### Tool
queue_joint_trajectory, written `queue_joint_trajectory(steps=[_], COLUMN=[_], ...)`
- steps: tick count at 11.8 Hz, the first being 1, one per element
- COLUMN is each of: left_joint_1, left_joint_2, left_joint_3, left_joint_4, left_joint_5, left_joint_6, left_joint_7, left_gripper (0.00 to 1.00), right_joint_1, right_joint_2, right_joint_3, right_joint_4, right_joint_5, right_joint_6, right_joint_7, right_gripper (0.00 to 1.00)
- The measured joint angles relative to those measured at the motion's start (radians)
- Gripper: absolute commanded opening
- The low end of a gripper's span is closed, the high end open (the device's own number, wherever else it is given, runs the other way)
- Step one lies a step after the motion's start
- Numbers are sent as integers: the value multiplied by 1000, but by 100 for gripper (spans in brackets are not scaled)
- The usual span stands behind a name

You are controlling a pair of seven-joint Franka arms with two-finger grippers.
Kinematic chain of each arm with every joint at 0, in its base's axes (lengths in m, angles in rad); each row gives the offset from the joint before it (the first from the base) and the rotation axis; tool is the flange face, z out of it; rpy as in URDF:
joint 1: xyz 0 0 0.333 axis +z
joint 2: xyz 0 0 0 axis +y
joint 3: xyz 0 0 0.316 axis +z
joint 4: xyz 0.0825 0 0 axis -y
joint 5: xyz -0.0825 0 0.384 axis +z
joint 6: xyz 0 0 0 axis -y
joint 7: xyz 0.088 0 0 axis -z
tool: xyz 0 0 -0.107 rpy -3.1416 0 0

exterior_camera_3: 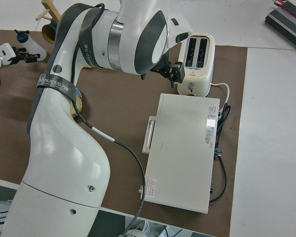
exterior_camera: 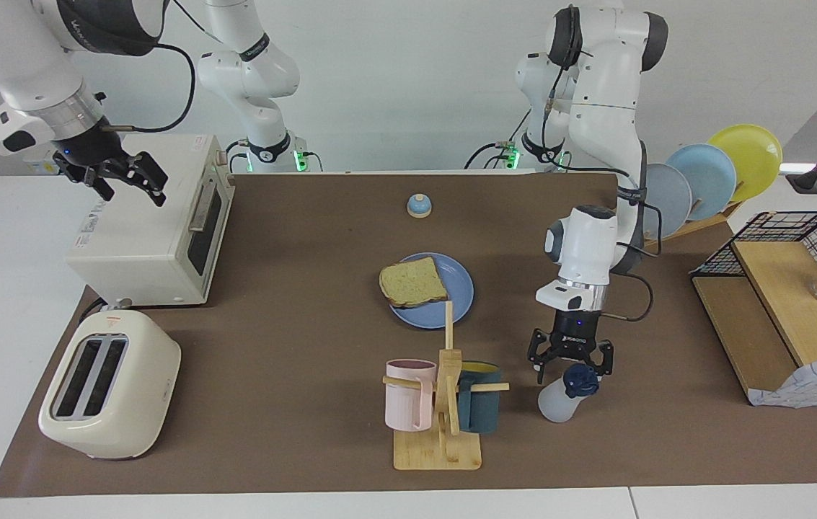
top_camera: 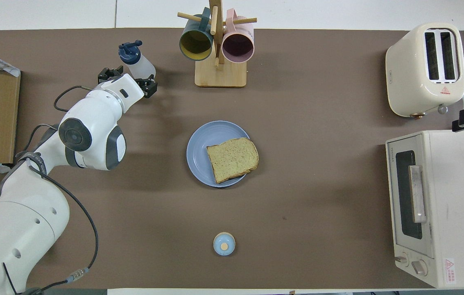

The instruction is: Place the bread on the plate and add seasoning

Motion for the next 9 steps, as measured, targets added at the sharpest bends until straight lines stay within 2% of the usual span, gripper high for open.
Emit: queue_joint_trajectory(steps=[2, 4, 6, 9], left_joint_1=[0, 0, -17, -92], left_joint_2=[-27, -137, -293, -528], left_joint_3=[-1, -5, -13, -18], left_joint_4=[-42, -142, -198, -151], left_joint_5=[0, 0, 0, 0], left_joint_6=[0, -59, -297, -776], left_joint_7=[0, 0, -15, -151], left_gripper=[100, 100, 100, 100], right_joint_1=[0, 0, 0, 1], right_joint_2=[0, 0, 0, 0], right_joint_3=[0, 0, 0, 1], right_joint_4=[0, 0, 0, 0], right_joint_5=[0, 0, 0, 0], right_joint_6=[0, 0, 0, 0], right_joint_7=[0, 0, 0, 0], right_gripper=[100, 100, 100, 100])
